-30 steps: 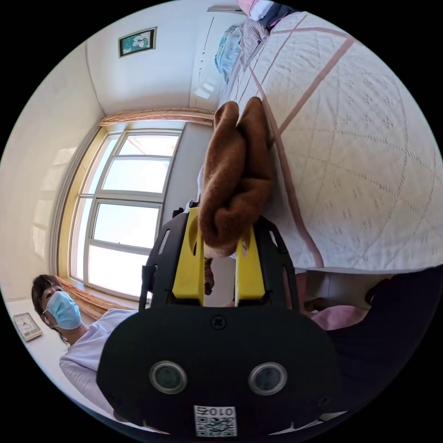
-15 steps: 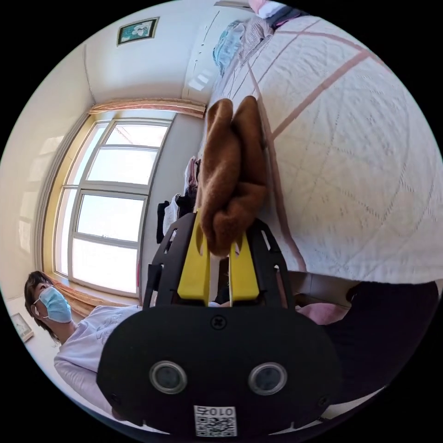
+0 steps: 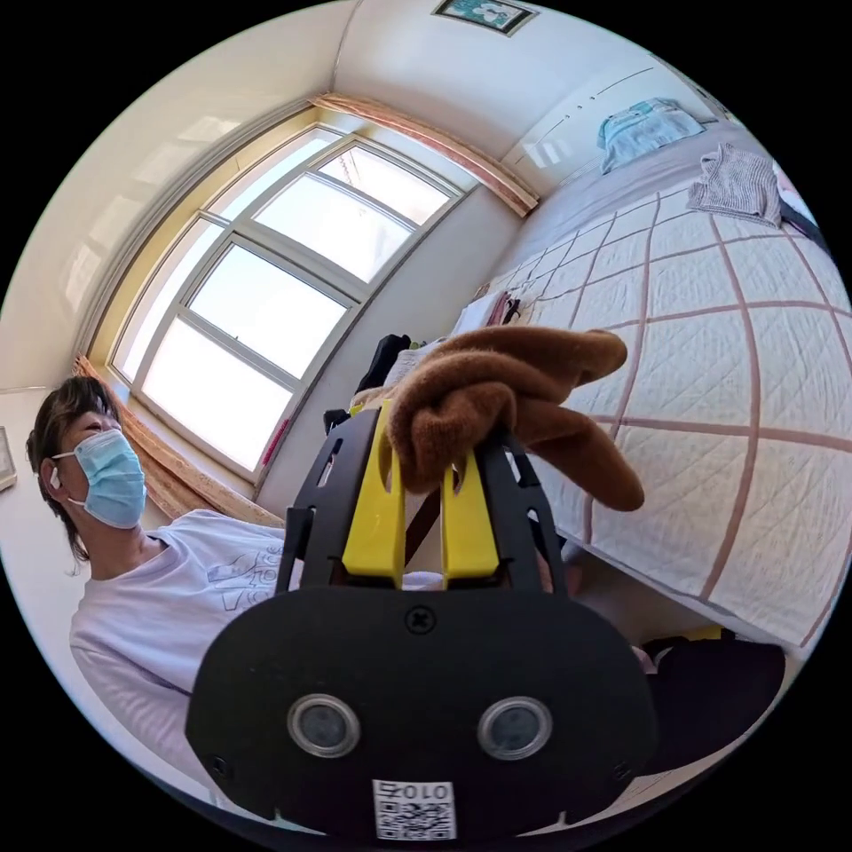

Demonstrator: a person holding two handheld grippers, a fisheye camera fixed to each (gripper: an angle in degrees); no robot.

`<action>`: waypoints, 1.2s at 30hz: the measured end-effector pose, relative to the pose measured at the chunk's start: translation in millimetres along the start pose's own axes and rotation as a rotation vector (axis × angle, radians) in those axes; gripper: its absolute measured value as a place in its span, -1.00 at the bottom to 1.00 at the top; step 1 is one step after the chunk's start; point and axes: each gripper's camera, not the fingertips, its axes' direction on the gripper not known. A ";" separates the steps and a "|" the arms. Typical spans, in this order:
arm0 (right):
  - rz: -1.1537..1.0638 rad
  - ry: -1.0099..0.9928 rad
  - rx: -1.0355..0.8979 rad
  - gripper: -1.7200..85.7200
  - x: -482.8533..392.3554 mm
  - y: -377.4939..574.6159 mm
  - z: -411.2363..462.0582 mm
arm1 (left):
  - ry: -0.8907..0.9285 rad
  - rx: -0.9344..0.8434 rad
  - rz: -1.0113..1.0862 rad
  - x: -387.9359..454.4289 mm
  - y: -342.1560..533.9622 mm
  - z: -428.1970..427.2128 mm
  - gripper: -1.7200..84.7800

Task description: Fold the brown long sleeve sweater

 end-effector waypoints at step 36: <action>0.089 -0.164 -0.183 -0.78 -32.8 -128.4 440.2 | -0.387 -0.010 -0.211 -80.5 -102.4 -283.9 -0.70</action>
